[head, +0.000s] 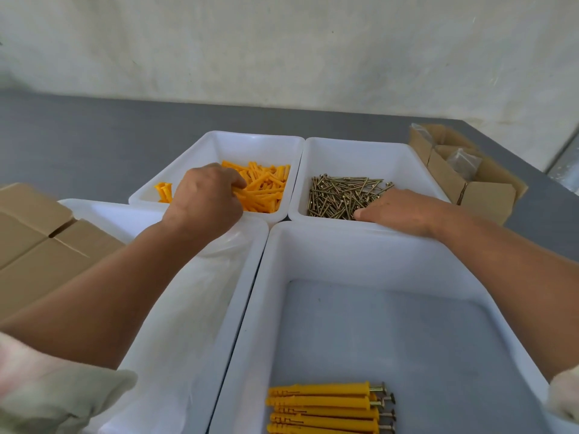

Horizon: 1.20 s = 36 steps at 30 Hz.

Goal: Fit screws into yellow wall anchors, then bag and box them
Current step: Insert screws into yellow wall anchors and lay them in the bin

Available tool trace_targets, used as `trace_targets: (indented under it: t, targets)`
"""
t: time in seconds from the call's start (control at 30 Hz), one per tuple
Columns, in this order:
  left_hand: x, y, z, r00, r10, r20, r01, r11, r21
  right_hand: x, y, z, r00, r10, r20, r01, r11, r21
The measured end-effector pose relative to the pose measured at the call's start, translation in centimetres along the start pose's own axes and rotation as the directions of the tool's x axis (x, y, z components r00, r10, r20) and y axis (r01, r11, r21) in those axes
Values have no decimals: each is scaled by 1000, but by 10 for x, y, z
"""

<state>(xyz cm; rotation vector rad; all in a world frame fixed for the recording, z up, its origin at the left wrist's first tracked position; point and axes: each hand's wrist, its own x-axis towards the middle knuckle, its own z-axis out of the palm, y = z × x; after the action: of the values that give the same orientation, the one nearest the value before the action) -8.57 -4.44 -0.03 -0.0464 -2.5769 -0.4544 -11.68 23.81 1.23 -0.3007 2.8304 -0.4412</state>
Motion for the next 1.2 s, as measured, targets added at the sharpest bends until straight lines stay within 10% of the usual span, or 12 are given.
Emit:
trace_targets:
  t: [0.8,1.0,1.2]
  targets:
    - [-8,47,-27,992,-46,115,65,984,-167,6,1,-1,963,-194,187,256,875,-410]
    - [-26,94,-42,942,21,336,144,877,-459,5,3,1,998,-27,-56,14,978,-210]
    - [-53,107,-22,821,54,568,333,764,-553,-13,7,5,899,-51,-435,70,997,28]
